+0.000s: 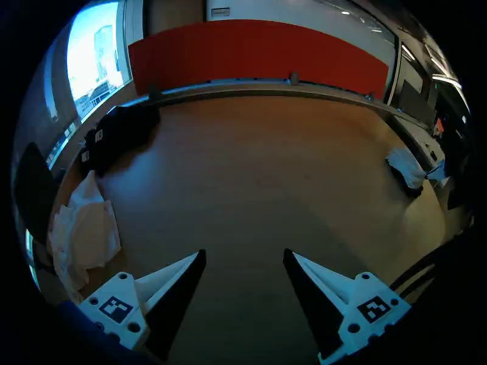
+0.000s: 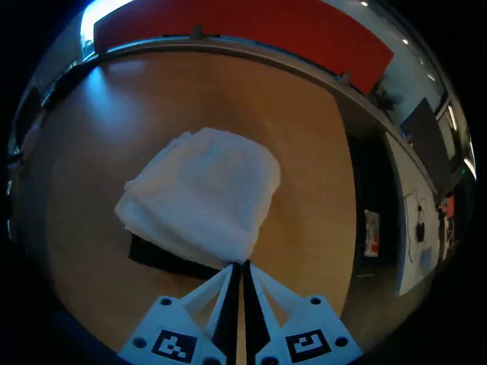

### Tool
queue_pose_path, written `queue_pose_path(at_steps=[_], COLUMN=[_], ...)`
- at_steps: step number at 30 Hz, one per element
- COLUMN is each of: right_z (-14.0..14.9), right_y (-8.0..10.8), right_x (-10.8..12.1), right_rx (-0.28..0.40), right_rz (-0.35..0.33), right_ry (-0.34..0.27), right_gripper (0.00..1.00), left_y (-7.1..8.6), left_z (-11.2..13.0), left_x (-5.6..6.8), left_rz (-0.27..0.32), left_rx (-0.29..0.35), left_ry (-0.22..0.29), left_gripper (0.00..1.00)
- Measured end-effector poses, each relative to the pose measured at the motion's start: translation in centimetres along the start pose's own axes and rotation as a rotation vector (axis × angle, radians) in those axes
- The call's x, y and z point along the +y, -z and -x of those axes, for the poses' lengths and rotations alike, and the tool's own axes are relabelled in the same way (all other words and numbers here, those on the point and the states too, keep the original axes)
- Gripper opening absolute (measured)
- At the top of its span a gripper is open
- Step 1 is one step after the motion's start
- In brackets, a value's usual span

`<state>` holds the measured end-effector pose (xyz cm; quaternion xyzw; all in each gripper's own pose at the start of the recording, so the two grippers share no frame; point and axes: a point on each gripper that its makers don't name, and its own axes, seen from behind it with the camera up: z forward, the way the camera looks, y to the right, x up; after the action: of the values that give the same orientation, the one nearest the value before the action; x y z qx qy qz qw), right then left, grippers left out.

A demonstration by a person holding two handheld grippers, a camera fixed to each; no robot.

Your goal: Fold towel

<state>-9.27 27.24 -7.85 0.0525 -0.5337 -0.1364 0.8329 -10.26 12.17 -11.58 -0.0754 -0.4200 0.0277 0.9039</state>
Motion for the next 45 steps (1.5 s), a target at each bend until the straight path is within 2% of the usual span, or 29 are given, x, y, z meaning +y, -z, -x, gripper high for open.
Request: queue_pose_path(at_steps=[8,13,18,22,26,34,45], right_z=[1.0,1.2,1.4,1.4,1.0,-1.3,-5.0], right_y=[-0.6,-0.5,-0.1,0.1,0.4,0.9,0.9], right_x=[-0.3,-0.4,-0.7,-1.1,-1.6,-3.7,-8.4], right_rx=[-0.009,-0.001,0.012,0.023,0.042,0.095,0.158], right_rz=[0.010,0.016,0.022,0.018,0.010,-0.029,-0.108], right_ry=[-0.024,-0.041,-0.047,-0.041,-0.034,-0.010,0.052], right_gripper=[0.05,0.10,0.28,0.50,0.61,0.61,0.61], left_y=[0.0,0.0,-0.1,-0.2,-0.3,-0.3,-0.1], left_z=[0.1,-0.1,-0.2,-0.3,-0.4,-0.5,-0.3], left_x=[0.0,0.0,0.1,0.2,0.3,0.2,-0.2], left_rz=[0.001,0.001,0.006,0.009,0.013,0.013,0.006], left_rx=[-0.004,-0.003,-0.002,-0.001,0.000,0.002,0.005], left_ry=[-0.005,-0.006,-0.004,-0.007,-0.010,-0.006,0.003], left_gripper=[0.94,0.94,0.94,0.94,0.94,0.94,0.94])
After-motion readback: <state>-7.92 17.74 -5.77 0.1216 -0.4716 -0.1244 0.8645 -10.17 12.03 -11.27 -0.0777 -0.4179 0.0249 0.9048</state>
